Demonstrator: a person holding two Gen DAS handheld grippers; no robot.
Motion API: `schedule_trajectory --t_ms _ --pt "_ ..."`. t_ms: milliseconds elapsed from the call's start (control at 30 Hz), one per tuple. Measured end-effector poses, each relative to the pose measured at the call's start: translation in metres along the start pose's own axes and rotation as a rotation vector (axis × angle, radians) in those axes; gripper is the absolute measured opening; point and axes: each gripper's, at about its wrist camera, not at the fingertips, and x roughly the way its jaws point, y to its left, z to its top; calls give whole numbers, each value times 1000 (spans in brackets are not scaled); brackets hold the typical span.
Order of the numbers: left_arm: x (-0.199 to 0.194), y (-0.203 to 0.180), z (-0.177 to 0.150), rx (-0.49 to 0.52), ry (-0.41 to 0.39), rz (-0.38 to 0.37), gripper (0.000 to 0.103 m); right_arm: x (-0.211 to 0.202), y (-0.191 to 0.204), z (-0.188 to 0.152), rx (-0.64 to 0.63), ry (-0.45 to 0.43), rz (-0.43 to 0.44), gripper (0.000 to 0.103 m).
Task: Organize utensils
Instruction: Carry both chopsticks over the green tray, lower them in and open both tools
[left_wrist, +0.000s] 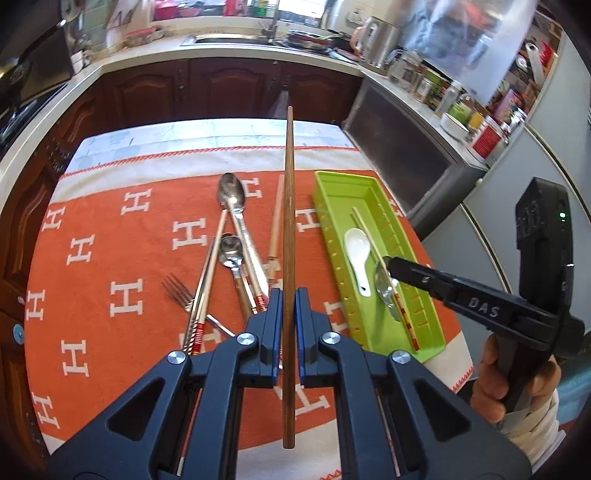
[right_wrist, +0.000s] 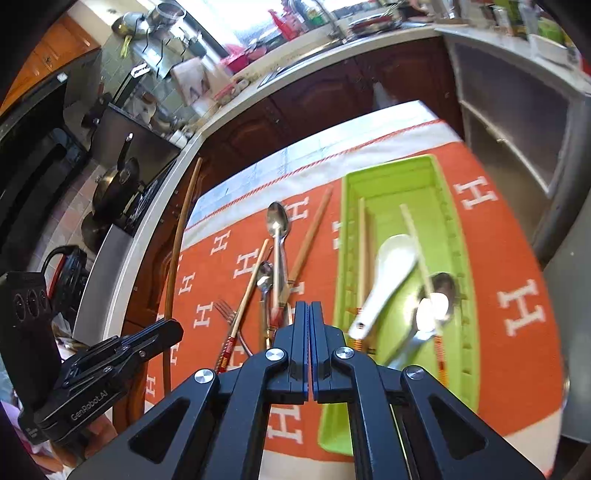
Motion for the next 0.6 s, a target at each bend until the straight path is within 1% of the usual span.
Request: schedule_trajectory --t_ms 167,233,333,433,600 --pt "10 26 0 -49 12 18 4 47 20 14 -21 51 10 4" --pt "13 35 2 -64 12 20 4 67 24 21 -10 64 1 10" --pt "16 45 5 -79 3 24 4 96 27 33 7 89 -35 17" --pt "20 59 8 -107 2 15 4 124 29 46 41 124 -70 22" --pt "28 76 8 -143 10 2 4 159 30 60 97 160 -171 25"
